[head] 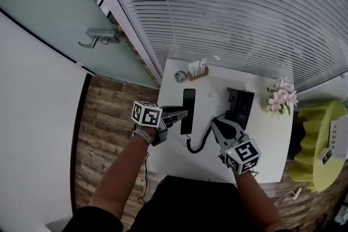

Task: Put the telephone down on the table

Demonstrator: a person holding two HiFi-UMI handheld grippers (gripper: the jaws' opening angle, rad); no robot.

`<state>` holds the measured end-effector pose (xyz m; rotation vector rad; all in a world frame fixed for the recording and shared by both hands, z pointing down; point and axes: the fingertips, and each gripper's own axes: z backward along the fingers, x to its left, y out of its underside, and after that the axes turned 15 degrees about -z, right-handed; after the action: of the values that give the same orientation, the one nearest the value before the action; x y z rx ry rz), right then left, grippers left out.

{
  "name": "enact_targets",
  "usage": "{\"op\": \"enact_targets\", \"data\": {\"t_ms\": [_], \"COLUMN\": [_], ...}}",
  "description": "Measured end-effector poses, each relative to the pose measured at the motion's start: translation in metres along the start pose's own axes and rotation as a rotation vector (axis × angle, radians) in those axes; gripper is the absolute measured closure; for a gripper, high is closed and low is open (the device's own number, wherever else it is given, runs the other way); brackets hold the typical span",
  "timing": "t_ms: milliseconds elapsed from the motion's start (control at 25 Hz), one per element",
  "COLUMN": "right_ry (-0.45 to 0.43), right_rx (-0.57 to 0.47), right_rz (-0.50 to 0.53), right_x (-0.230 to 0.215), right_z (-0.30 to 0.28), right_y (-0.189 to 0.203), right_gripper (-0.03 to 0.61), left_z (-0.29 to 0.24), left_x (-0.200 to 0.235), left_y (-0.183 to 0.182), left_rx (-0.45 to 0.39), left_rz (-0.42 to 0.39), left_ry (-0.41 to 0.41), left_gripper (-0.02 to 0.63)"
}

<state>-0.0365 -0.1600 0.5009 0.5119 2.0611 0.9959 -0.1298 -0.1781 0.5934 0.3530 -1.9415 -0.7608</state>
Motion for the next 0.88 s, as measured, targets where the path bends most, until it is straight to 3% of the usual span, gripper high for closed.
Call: {"op": "enact_targets", "data": {"t_ms": [880], "right_ry": [-0.068], "right_rx": [0.084], "right_rz": [0.047], "right_x": [0.024], "right_z": [-0.106], "right_y": [0.003], "right_gripper": [0.554], "left_z": [0.030], "left_x": [0.080], "left_y": [0.001], "left_rx": [0.042], "left_rz": [0.041], "left_ry": [-0.033], "left_gripper": [0.537]}}
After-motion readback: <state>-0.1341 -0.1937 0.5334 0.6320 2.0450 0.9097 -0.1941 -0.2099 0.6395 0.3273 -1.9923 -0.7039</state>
